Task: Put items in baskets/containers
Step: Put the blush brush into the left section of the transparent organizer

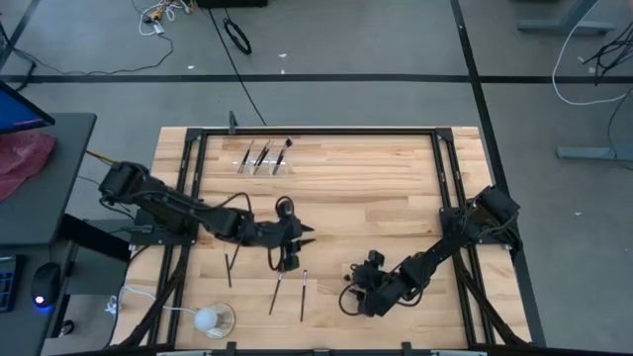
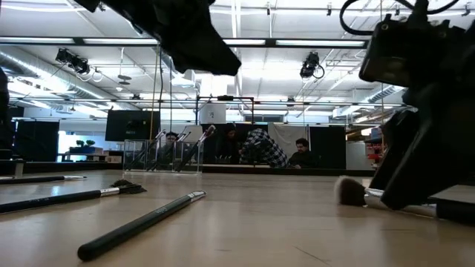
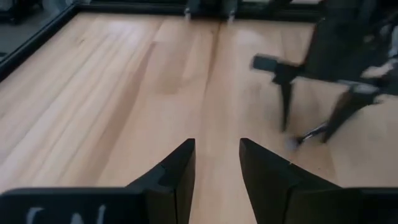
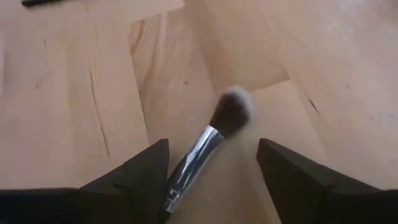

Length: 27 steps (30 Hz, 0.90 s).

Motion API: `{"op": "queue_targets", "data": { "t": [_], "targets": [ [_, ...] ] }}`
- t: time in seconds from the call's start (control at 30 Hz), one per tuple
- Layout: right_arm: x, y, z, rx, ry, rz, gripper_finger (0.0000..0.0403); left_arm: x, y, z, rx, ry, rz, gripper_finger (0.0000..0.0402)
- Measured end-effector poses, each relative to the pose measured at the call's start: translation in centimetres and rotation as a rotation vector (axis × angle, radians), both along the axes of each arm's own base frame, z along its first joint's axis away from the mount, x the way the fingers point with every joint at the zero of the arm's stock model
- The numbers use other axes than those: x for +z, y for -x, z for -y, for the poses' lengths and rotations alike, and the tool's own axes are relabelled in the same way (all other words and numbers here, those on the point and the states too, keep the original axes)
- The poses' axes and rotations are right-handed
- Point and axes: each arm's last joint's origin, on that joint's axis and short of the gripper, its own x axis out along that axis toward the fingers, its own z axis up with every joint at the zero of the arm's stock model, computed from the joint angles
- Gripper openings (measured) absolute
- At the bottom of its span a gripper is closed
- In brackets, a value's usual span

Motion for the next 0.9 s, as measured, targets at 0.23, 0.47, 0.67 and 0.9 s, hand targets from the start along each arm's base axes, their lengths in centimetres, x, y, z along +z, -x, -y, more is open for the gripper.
{"op": "queue_targets", "data": {
  "t": [0.23,0.47,0.67,0.9],
  "targets": [
    [-1.0,0.7,1.4,0.009,0.076,-0.042,0.0218,0.2,0.4,2.1,0.005,-0.003,0.048,0.0131],
    [-2.5,2.0,2.7,0.007,0.081,-0.009,0.0171,-0.1,1.1,3.1,0.048,-0.059,0.034,0.0131],
    [-2.9,2.1,3.4,0.027,0.121,0.005,0.0103,-0.5,1.2,2.6,0.091,-0.089,-0.007,0.0131],
    [-2.3,1.0,5.2,0.074,0.169,0.006,0.0029,-2.6,1.5,0.2,0.116,-0.123,-0.093,0.0131]
  ]
}}
